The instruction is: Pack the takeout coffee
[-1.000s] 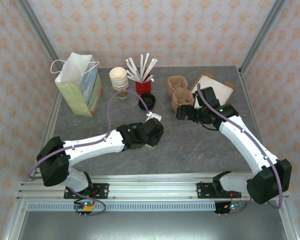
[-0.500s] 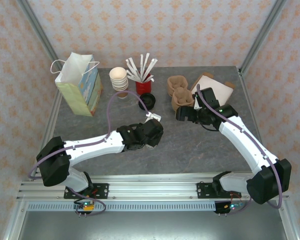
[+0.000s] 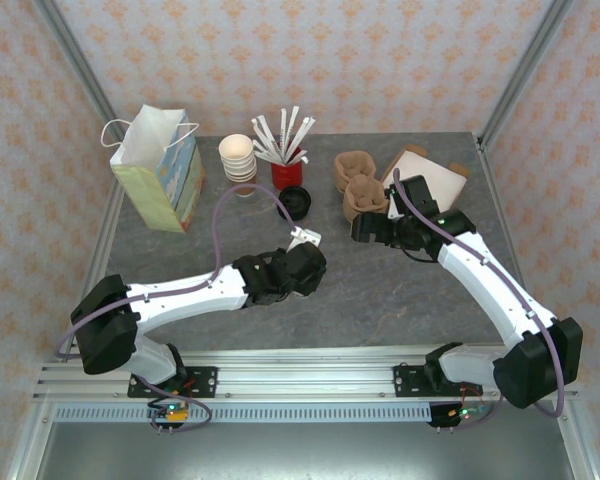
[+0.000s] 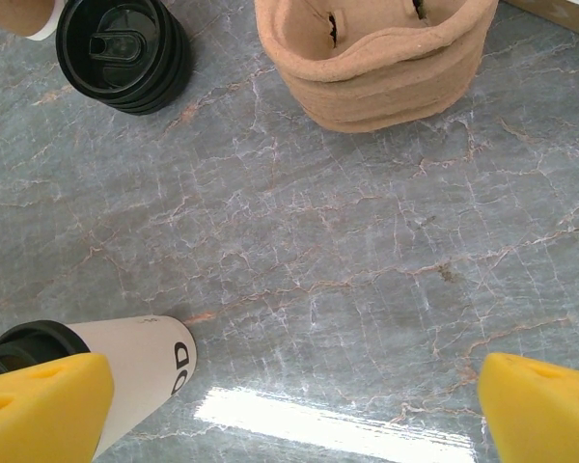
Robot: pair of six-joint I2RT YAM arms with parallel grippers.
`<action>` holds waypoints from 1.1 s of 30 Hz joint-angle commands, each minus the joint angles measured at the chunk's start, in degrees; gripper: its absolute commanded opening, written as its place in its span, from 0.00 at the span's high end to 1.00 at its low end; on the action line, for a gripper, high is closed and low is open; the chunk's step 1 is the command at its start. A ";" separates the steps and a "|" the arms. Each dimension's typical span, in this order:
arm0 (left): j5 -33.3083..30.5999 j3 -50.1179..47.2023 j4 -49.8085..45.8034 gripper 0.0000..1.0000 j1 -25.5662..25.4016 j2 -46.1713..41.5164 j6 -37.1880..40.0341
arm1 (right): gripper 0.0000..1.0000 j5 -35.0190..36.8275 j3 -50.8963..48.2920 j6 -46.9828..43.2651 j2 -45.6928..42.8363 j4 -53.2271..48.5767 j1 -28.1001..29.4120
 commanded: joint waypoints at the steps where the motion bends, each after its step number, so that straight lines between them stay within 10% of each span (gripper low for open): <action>1: 1.92 -3.00 -11.15 0.40 -0.79 3.16 -1.25 | 0.03 -0.07 -0.67 0.03 -0.05 0.15 -0.35; 33: 0.70 -10.47 -12.14 0.43 -0.71 11.04 -2.04 | 0.03 -1.03 0.81 -0.08 2.09 -0.07 -0.27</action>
